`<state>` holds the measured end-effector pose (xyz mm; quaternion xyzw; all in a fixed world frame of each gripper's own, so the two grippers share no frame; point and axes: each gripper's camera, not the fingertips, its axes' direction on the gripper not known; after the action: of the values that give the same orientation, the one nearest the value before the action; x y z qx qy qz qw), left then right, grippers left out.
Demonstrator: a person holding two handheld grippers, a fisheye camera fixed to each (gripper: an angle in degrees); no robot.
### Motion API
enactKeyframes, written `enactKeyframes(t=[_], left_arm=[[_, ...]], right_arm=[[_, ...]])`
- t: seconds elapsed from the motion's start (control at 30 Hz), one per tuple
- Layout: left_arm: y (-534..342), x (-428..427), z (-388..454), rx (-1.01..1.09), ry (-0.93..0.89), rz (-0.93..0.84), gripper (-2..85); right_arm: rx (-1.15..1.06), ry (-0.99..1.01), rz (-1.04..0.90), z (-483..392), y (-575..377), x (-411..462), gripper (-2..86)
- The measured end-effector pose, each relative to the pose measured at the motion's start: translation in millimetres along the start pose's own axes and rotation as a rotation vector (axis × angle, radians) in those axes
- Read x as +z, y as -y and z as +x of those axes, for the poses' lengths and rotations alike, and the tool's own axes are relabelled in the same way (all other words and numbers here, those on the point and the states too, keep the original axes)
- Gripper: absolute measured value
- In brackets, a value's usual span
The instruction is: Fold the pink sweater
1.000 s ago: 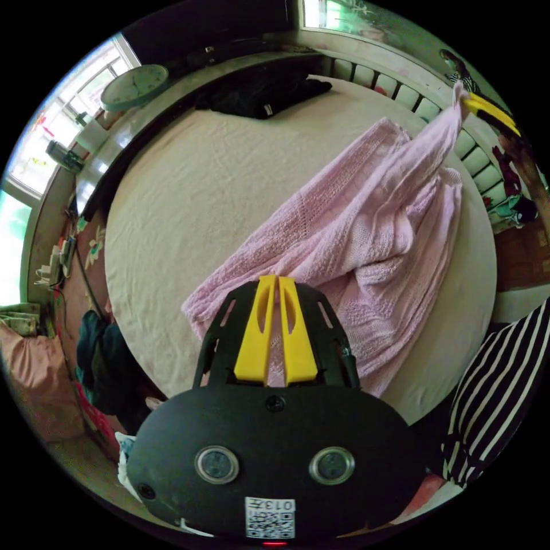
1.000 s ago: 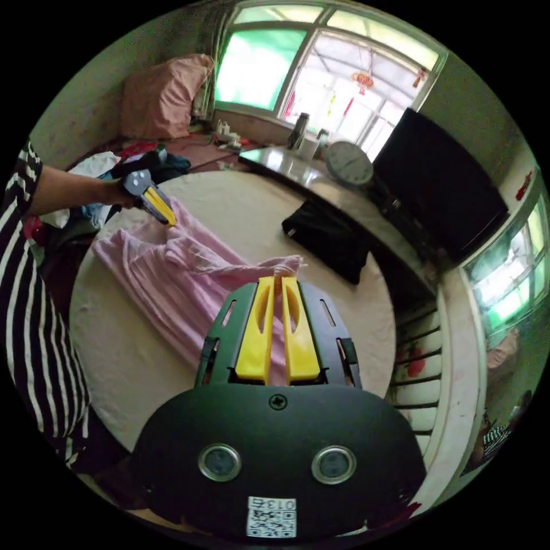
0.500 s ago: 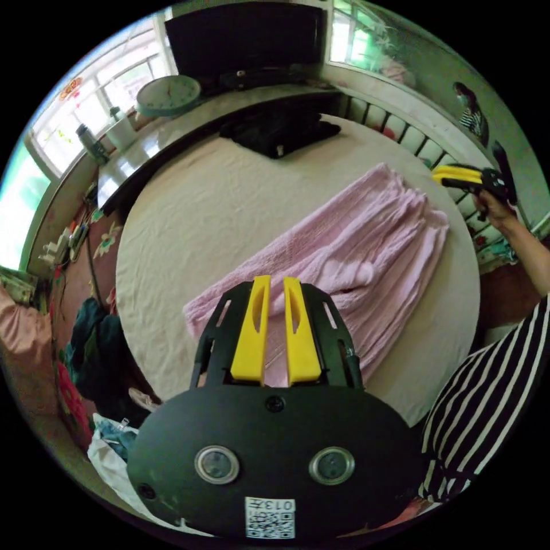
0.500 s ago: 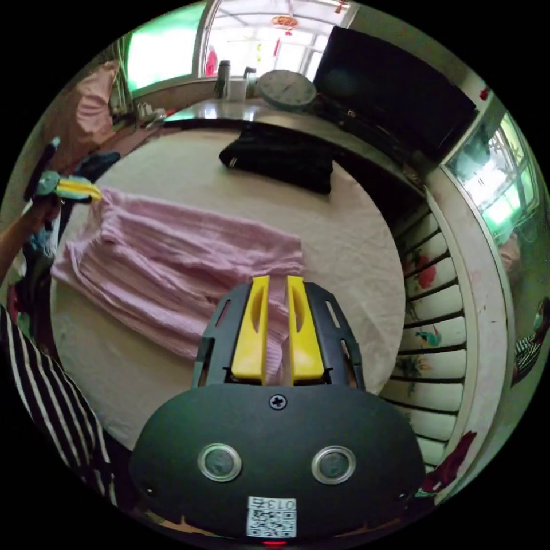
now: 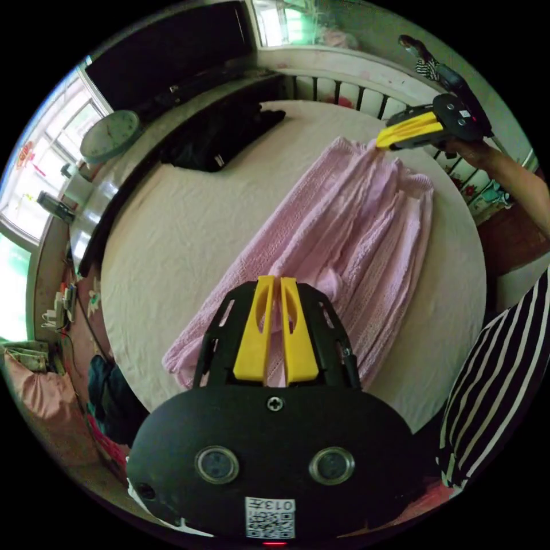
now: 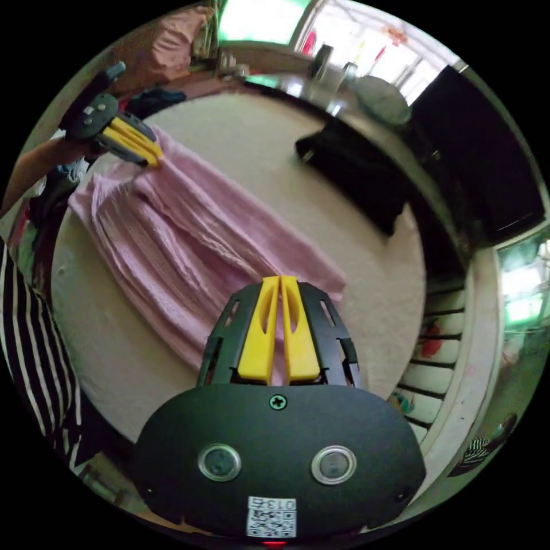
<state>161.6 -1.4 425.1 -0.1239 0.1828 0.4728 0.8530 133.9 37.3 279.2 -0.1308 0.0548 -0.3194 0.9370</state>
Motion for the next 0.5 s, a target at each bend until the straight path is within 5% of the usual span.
enactKeyframes(t=[0.1, 0.23, 0.5], left_arm=[[-1.5, 1.3, 11.4, 0.005, 0.063, -0.002, 2.4], [-4.6, 14.5, 6.9, -0.049, -0.007, -0.086, 5.0], [0.7, -20.4, 20.1, -0.079, -0.09, 0.035, 8.6]], right_arm=[[0.006, -0.12, 0.063, -4.8, -11.5, 5.5, 1.3], [0.058, 0.061, -0.271, 6.0, -29.8, 63.3, 2.0], [0.3, 0.121, -0.042, 51.3, -7.4, 55.3, 5.7]])
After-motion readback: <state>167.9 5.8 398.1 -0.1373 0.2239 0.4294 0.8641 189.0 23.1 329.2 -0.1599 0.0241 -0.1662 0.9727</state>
